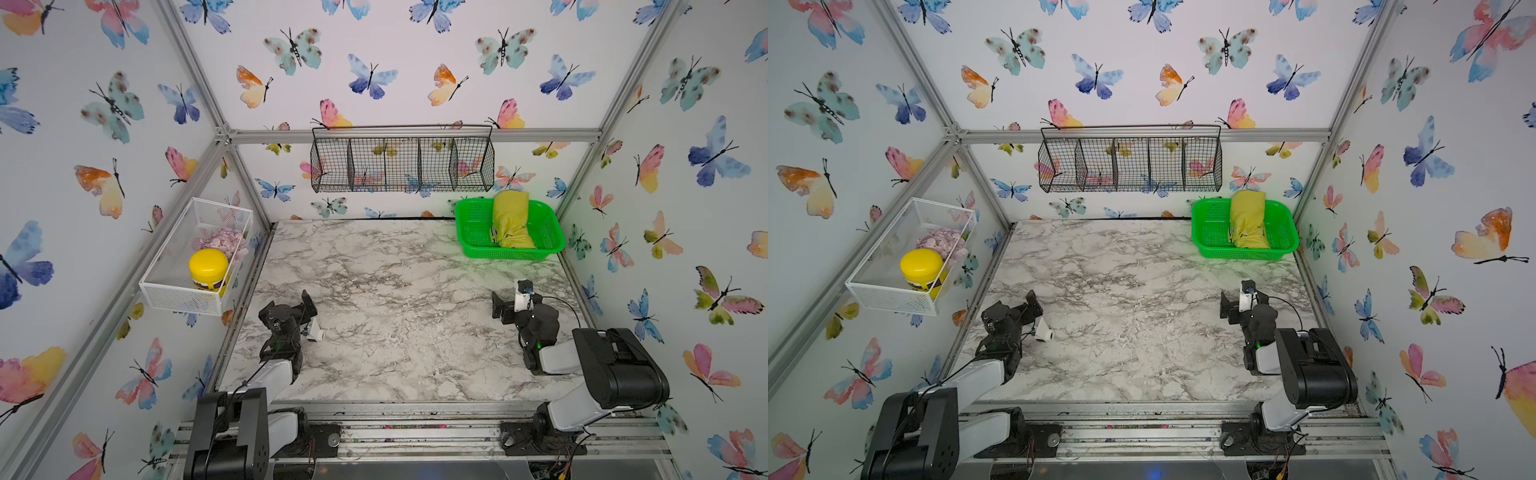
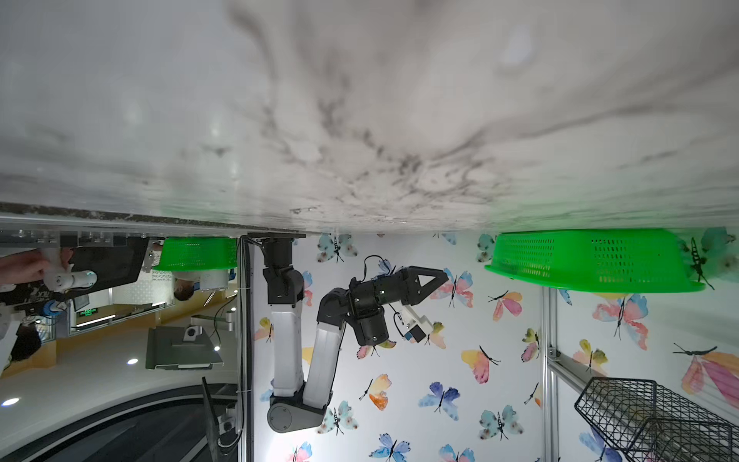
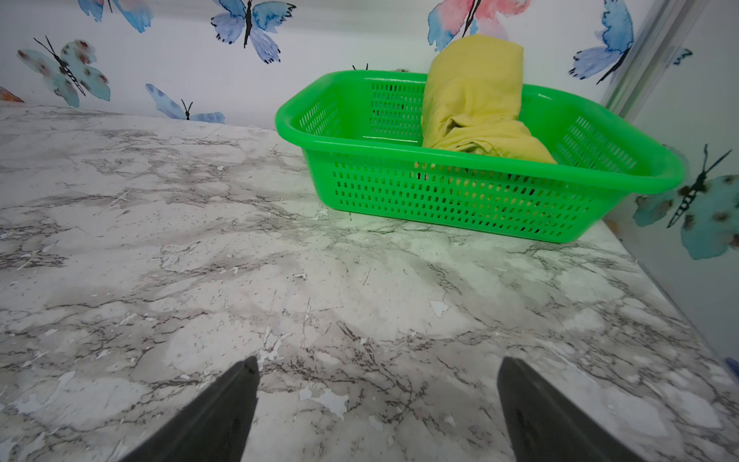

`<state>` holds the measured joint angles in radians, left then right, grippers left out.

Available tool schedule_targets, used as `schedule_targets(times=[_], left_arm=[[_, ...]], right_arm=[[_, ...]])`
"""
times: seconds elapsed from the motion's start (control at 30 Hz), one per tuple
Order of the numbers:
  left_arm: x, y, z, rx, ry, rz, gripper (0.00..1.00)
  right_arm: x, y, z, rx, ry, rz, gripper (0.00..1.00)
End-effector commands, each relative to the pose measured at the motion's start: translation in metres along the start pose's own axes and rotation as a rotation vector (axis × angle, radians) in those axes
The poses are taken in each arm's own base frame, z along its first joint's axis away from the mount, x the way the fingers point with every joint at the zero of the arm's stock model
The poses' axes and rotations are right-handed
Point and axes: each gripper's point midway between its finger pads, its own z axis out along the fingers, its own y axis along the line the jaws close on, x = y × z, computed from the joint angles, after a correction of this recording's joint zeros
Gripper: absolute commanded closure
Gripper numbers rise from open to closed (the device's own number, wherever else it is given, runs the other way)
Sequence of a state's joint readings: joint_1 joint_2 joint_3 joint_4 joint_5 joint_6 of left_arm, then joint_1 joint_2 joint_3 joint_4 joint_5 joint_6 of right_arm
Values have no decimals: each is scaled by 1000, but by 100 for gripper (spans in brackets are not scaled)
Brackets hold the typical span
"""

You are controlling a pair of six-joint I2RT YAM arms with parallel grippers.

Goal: Roll up the long pants
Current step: Reset both arms

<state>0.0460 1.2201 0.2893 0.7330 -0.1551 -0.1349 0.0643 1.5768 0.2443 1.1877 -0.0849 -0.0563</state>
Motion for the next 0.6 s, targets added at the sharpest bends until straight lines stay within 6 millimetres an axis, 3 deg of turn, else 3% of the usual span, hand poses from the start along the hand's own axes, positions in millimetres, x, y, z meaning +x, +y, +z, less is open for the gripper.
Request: schedule_targets(times=[0.0, 0.07, 0.17, 0.57], left_arm=[[6, -34, 0, 207, -27, 82, 2], [17, -44, -11, 270, -66, 130, 2], [19, -57, -31, 349, -181, 182, 2], [23, -48, -1, 224, -57, 171, 2]], right_arm=[[-5, -6, 3, 29, -7, 17, 1], [-5, -7, 3, 31, -5, 18, 1], [-5, -7, 3, 31, -6, 17, 1], [-5, -7, 3, 32, -6, 18, 1]])
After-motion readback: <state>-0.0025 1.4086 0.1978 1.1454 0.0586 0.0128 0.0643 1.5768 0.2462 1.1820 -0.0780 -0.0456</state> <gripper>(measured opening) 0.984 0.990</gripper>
